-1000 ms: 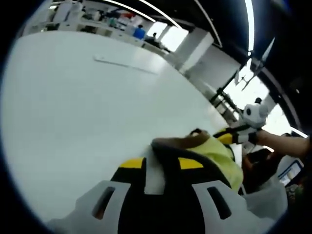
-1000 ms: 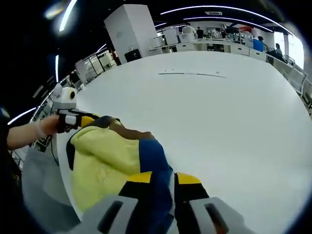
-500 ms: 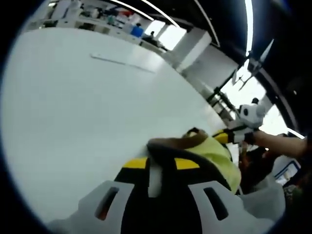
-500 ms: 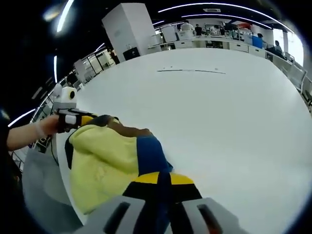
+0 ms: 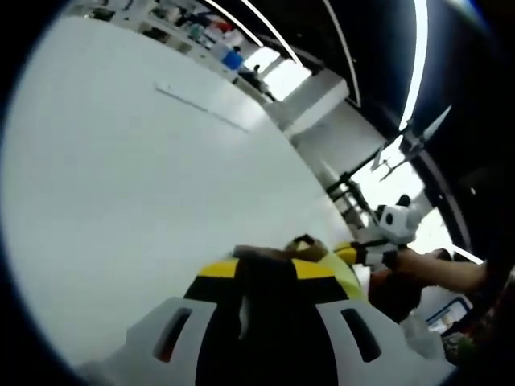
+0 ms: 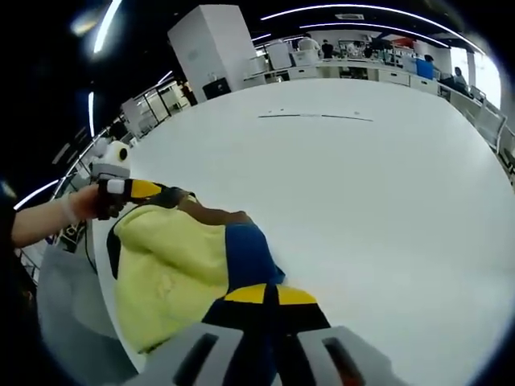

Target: Fold the garment on the visible template until the final outline fits inside the template.

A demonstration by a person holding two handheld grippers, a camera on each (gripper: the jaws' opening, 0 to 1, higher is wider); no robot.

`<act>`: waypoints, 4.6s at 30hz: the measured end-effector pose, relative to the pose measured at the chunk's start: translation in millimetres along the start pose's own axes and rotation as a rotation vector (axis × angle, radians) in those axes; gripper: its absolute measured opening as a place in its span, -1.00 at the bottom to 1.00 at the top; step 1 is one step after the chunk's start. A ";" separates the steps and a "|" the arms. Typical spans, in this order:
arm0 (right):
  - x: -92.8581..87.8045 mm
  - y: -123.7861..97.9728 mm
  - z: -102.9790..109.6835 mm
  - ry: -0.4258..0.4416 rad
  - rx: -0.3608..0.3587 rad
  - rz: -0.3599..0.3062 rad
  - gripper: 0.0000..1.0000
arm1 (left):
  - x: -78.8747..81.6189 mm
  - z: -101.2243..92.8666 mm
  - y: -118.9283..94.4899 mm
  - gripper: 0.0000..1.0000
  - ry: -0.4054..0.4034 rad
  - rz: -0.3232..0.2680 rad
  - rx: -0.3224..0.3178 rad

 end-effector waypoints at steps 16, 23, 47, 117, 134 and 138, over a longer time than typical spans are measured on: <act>-3.4 -16.0 -3.1 0.051 -0.018 -0.065 -1.00 | -1.3 -4.3 -9.7 -1.00 -0.012 -0.002 0.019; -3.1 -35.7 -6.7 0.094 -0.031 -0.126 -1.00 | 0.7 -8.7 -30.7 -1.00 0.006 -0.025 0.035; 42.4 -119.3 13.1 -0.003 -0.048 -0.376 -1.00 | 54.8 -57.1 -81.0 -1.00 0.209 -0.134 0.079; 146.7 24.2 -124.1 0.057 -0.118 -0.256 -1.00 | 184.8 80.0 63.4 -1.00 0.264 0.072 0.316; 138.6 41.3 -134.4 0.082 -0.133 -0.200 -1.00 | 180.6 87.8 74.1 -1.00 0.296 0.099 0.353; 138.2 42.7 -134.9 0.085 -0.128 -0.199 -1.00 | 178.8 86.7 73.4 -1.00 0.293 0.093 0.345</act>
Point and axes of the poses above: the point that each gripper's makers call its tool centre point, and the gripper's own axes: y roughly forward along the fingers, z roughly to its left, x roughly out of its top, the point moved 9 cm from there along -y, roughly backward along the fingers, and after that the axes turned 13 degrees about z, right-handed, at the moved point
